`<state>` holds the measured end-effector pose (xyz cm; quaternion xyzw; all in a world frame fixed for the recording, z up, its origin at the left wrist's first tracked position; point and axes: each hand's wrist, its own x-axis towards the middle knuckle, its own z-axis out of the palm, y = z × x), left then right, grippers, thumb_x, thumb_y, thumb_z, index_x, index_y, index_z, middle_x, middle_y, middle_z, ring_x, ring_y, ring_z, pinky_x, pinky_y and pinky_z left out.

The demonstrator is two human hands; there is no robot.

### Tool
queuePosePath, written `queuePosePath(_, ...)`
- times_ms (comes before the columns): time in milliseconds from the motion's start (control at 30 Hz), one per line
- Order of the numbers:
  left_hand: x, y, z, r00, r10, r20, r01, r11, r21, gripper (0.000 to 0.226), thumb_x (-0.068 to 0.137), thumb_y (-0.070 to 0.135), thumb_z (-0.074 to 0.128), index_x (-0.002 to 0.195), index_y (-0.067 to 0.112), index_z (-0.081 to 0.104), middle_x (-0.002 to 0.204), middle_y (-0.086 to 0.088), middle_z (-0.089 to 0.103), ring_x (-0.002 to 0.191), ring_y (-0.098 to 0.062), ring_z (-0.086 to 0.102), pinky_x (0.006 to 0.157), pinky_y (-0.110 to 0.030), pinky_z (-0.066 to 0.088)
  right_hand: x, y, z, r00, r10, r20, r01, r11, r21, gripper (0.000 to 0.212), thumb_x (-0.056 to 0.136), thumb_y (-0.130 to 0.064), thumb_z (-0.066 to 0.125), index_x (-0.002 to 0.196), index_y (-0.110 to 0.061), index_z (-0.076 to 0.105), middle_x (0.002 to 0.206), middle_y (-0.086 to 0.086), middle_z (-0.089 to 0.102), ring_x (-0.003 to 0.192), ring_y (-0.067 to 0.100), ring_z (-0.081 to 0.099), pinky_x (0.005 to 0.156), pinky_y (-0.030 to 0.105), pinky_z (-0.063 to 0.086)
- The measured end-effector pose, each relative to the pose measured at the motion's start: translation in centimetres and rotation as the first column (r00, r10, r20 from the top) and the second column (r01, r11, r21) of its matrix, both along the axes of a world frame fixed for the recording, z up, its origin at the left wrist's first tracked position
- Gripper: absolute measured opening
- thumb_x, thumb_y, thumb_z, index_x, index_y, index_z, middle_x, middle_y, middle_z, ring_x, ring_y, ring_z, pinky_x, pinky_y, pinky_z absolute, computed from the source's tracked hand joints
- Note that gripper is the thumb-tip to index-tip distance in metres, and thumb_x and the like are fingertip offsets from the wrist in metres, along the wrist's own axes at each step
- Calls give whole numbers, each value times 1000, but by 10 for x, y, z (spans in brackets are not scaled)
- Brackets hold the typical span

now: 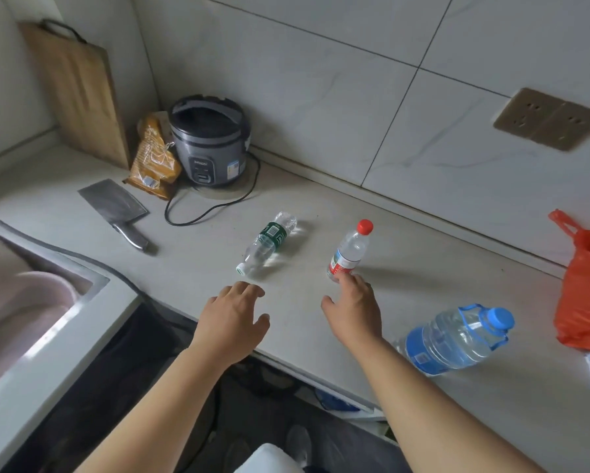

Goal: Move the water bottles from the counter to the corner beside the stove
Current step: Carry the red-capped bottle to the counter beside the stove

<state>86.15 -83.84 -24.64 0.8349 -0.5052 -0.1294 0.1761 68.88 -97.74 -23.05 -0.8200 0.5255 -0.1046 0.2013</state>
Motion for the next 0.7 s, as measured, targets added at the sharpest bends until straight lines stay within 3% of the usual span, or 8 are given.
queuePosePath(167, -2, -35, 5, 999, -42, -5, 42, 999, -33, 41, 87, 46, 59, 124, 31, 53, 130, 11, 53, 111, -18, 52, 86, -34, 41, -1, -37, 2, 947, -226, 227, 223, 974, 40, 31, 83, -19, 74, 108, -9, 59, 109, 9, 63, 104, 33, 58, 79, 38, 48)
queuePosePath(233, -2, -47, 9, 998, -36, -47, 34, 999, -37, 40, 86, 47, 61, 122, 33, 54, 126, 14, 54, 106, -17, 54, 81, -33, 42, 0, -55, 2, 823, -401, 402, 340, 915, 217, 38, 80, -23, 79, 106, -16, 51, 106, 3, 58, 102, 29, 58, 77, 32, 42)
queuePosePath(300, -2, -59, 13, 985, -13, -174, 3, 998, -56, 37, 84, 46, 65, 119, 37, 57, 119, 17, 53, 96, -11, 54, 77, -29, 41, -1, -71, -2, 701, -504, 504, 356, 861, 364, 54, 78, -27, 83, 119, -17, 50, 118, 1, 55, 106, 22, 55, 86, 28, 42)
queuePosePath(433, 4, -85, 25, 851, 40, -524, -126, 984, -129, 29, 82, 34, 74, 109, 33, 65, 111, 15, 64, 105, 0, 59, 86, -25, 47, 5, -91, -17, 553, -582, 596, 316, 808, 497, 71, 76, -29, 86, 135, -22, 48, 133, -4, 52, 122, 15, 52, 96, 26, 41)
queuePosePath(533, 7, -99, 29, 821, 56, -568, -156, 979, -129, 25, 83, 31, 74, 107, 34, 66, 110, 13, 67, 104, 4, 59, 85, -22, 47, 10, -103, -27, 519, -604, 605, 308, 792, 527, 76, 75, -28, 86, 140, -22, 47, 139, -3, 53, 125, 15, 51, 99, 25, 41)
queuePosePath(633, 7, -108, 28, 747, 56, -662, -190, 973, -131, 25, 83, 24, 76, 106, 30, 69, 108, 12, 70, 102, 1, 62, 82, -19, 47, 13, -110, -36, 501, -614, 610, 281, 782, 556, 78, 76, -25, 86, 142, -24, 47, 139, -4, 52, 111, 3, 55, 75, 1, 41)
queuePosePath(667, 7, -110, 28, 684, 62, -727, -218, 968, -122, 26, 82, 23, 77, 106, 28, 70, 107, 11, 71, 102, -3, 64, 82, -21, 47, 14, -112, -39, 498, -617, 610, 275, 779, 564, 77, 75, -24, 86, 142, -24, 47, 136, -3, 52, 106, -1, 55, 67, -1, 40)
queuePosePath(700, 7, -112, 27, 609, 69, -790, -251, 962, -109, 28, 80, 24, 79, 107, 26, 71, 108, 9, 71, 102, -7, 65, 83, -25, 49, 16, -114, -42, 506, -617, 603, 273, 777, 567, 77, 75, -25, 87, 141, -24, 48, 134, -3, 52, 107, 0, 56, 69, 2, 41)
